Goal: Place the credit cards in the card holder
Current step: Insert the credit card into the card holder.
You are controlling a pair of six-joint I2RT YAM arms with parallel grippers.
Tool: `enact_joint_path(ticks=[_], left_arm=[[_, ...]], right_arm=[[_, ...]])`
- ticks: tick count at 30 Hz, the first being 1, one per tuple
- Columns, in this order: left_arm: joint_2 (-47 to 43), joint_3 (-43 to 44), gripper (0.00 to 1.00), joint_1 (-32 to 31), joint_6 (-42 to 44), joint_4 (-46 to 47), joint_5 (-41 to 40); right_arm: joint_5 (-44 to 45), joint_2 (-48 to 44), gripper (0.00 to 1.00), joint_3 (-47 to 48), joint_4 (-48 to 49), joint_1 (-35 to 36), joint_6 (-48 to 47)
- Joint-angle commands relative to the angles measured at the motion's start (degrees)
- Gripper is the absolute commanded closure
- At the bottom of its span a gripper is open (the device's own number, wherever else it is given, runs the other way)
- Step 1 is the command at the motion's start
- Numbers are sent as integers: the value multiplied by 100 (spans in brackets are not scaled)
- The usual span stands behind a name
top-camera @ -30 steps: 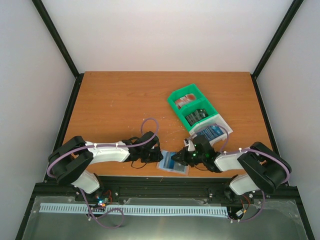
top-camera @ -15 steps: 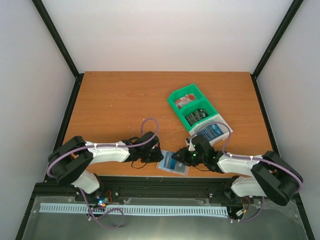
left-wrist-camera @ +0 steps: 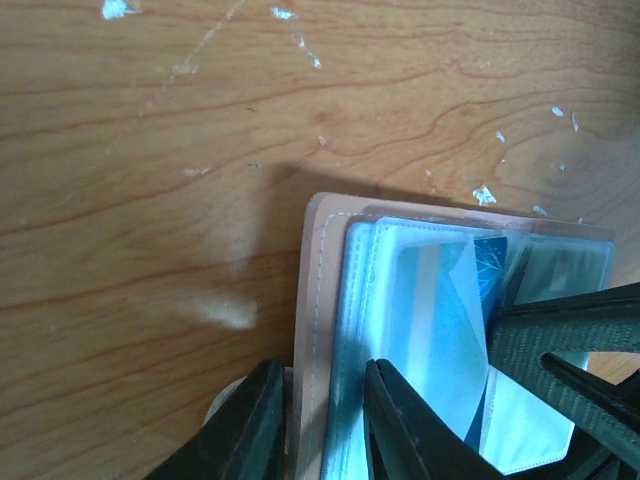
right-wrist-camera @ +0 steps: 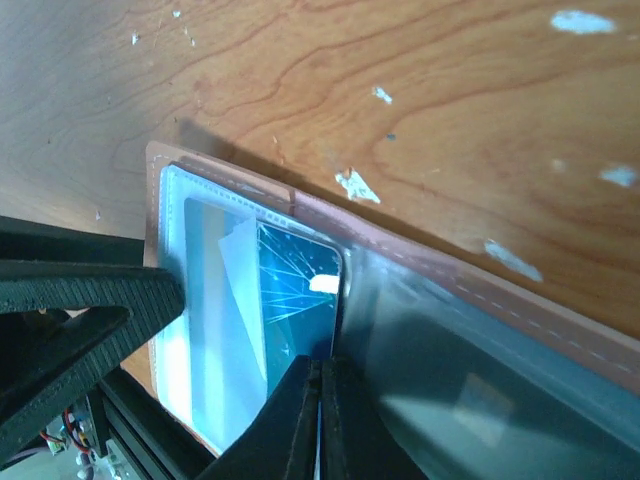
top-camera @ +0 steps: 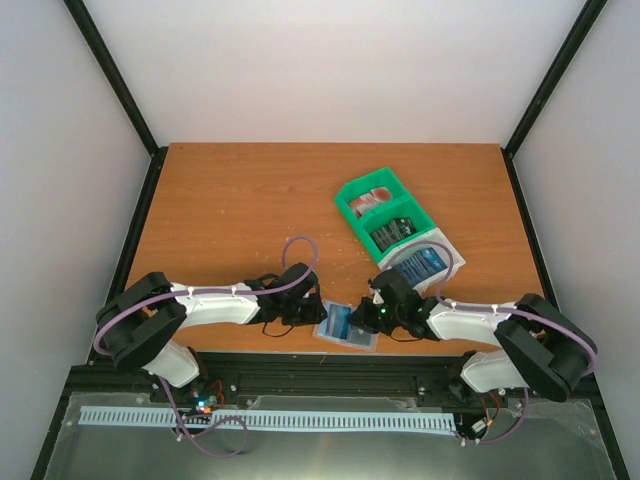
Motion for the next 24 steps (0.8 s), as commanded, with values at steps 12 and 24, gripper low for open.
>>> enact_joint_path(ticks=[12,24], left_arm=[[198,-232,72,-54,20,-445,2],[64,-167,69,-52,36,-598,-137]], right_arm=[[-42,547,97,8,867,401,435],[525,-370,94,117,-236,422,236]])
